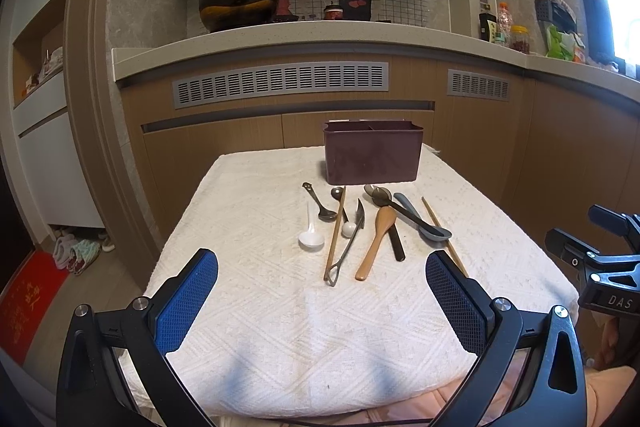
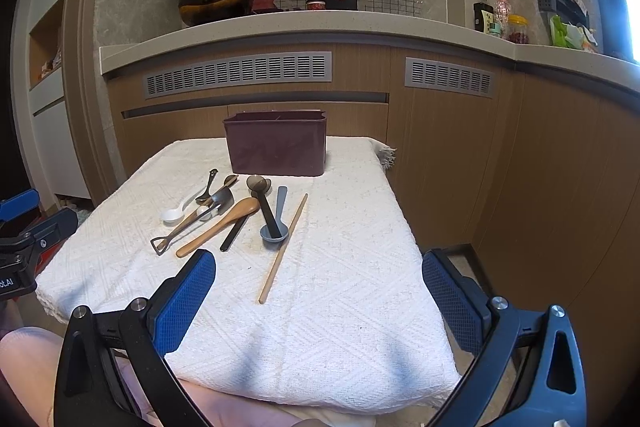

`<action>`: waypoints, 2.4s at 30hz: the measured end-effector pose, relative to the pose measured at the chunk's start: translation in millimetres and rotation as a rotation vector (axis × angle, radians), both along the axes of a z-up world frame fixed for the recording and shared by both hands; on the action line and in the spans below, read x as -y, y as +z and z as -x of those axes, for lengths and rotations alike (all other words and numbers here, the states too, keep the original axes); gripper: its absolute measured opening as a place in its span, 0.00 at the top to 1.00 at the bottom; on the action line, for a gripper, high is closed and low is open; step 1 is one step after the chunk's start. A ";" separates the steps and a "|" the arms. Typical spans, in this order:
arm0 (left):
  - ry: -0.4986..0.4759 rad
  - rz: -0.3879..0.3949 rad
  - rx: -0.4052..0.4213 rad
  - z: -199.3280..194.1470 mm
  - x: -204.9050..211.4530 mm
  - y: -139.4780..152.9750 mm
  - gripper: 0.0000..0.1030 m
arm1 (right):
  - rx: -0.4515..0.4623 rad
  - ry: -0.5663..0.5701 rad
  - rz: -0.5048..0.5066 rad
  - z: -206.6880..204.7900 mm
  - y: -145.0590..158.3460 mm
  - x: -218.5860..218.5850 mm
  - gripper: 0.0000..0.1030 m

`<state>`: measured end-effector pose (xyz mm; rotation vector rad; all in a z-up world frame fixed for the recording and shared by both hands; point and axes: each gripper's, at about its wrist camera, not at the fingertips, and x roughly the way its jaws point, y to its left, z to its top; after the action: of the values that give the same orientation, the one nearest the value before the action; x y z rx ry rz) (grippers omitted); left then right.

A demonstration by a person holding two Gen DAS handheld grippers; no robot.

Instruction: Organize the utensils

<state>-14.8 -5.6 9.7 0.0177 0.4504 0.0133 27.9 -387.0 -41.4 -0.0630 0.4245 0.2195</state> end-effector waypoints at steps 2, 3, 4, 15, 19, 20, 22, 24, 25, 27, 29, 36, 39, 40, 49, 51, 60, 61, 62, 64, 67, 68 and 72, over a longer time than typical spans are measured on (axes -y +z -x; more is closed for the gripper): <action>0.000 0.000 0.000 0.0 0.0 0.1 0.00 | -0.001 0.000 0.000 -0.2 0.1 0.0 0.00; 0.000 0.000 0.000 0.0 0.0 -0.1 0.00 | -0.002 0.000 0.000 -0.2 0.0 0.0 0.00; 0.001 0.000 -0.001 0.2 0.1 0.3 0.00 | -0.004 0.000 0.000 -0.4 0.0 -0.2 0.00; 0.001 -0.001 -0.002 -0.1 -0.4 -1.2 0.00 | -0.013 -0.001 0.001 -3.1 -1.1 -1.5 0.00; 0.004 -0.001 -0.005 0.2 -2.4 -2.7 0.00 | -0.015 -0.001 0.000 -3.9 -1.8 -1.7 0.00; 0.004 -0.001 -0.005 0.2 -2.5 -2.7 0.00 | -0.015 0.000 0.000 -3.9 -2.0 -1.9 0.00; 0.004 -0.002 -0.006 0.4 -3.0 -2.9 0.00 | -0.014 -0.001 0.001 -3.8 -2.1 -2.1 0.00; 0.004 -0.001 -0.005 0.2 -2.7 -2.7 0.00 | -0.015 0.000 0.000 -3.8 -2.1 -2.0 0.00; 0.004 -0.001 -0.005 0.1 -2.7 -2.6 0.00 | -0.016 0.000 0.001 -4.3 -2.5 -2.1 0.00; 0.004 -0.001 -0.006 0.4 -3.3 -2.8 0.00 | -0.015 -0.001 0.001 -4.4 -2.4 -2.3 0.00; 0.004 -0.001 -0.006 0.2 -3.0 -2.7 0.00 | -0.015 0.000 0.001 -4.6 -2.8 -2.1 0.00; 0.003 -0.002 -0.006 0.6 -4.2 -2.7 0.00 | -0.015 0.000 0.001 -4.5 -1.5 -1.8 0.00; 0.004 -0.002 -0.007 0.7 -4.2 -2.8 0.00 | -0.017 0.000 0.002 -5.8 -3.3 -2.6 0.00; 0.004 -0.002 -0.006 0.7 -4.2 -2.8 0.00 | -0.017 0.000 0.002 -6.2 -3.7 -2.6 0.00; -0.018 0.005 -0.043 -9.8 -14.3 -6.2 0.00 | -0.012 0.002 0.025 -16.6 -2.1 -6.0 0.00; -0.035 0.011 -0.055 -22.6 -16.5 -5.5 0.00 | 0.008 -0.011 0.051 -25.6 2.7 -8.7 0.00; -0.126 0.047 -0.125 -104.5 -43.6 -2.5 0.01 | 0.001 0.048 0.154 -103.2 27.9 -41.7 0.00; -0.150 0.058 -0.133 -113.0 -46.6 -3.1 0.01 | -0.002 0.058 0.170 -111.1 27.7 -46.2 0.00; -0.178 0.067 -0.144 -121.2 -48.0 -3.5 0.04 | -0.010 0.063 0.190 -120.9 27.3 -50.9 0.00; -0.239 0.076 -0.176 -141.1 -47.8 -6.0 0.18 | -0.036 0.060 0.232 -137.7 25.0 -59.7 0.00; -0.343 0.077 -0.268 -170.5 -39.8 -16.1 0.35 | -0.055 0.073 0.244 -157.1 19.1 -61.6 0.00; -0.377 0.076 -0.301 -177.8 -33.6 -20.0 0.43 | -0.066 0.084 0.240 -161.9 15.6 -60.8 0.00; -0.482 0.033 -0.400 -198.5 -9.1 -32.8 0.61 | -0.114 0.092 0.245 -177.9 0.0 -57.5 0.00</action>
<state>183.7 3.5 -23.1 0.0976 0.8372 -0.4783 205.7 -329.5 -41.3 -0.3119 0.5616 0.2612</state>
